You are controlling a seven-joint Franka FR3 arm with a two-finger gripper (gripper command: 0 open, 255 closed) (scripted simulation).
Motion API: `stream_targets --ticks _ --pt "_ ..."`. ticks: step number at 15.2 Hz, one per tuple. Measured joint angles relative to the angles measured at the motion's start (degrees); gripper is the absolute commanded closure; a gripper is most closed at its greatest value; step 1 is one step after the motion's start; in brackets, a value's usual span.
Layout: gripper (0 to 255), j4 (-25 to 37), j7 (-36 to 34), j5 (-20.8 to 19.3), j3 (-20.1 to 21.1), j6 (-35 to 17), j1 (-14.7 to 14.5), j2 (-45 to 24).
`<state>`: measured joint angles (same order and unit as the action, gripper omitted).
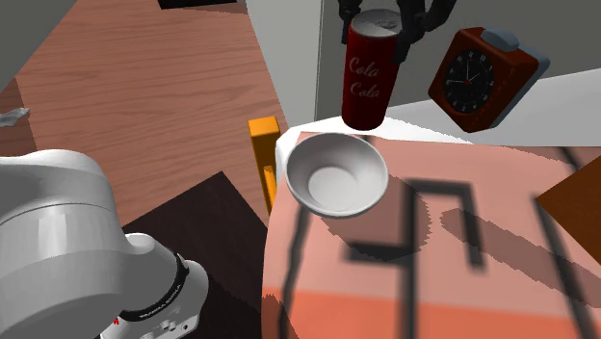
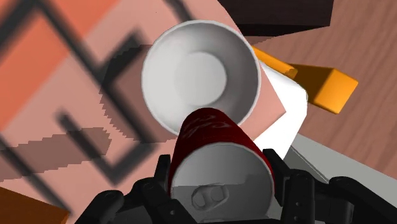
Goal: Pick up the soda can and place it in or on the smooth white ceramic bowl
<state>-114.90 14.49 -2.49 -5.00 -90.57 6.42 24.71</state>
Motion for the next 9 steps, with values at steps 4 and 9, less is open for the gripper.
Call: stream_targets --ticks 4,9 --pt "255 -4.37 0.95 -0.74 -0.56 1.68 0.6 6.11" --pt "255 -8.99 0.89 -0.9 -0.65 -1.53 0.7 7.47"
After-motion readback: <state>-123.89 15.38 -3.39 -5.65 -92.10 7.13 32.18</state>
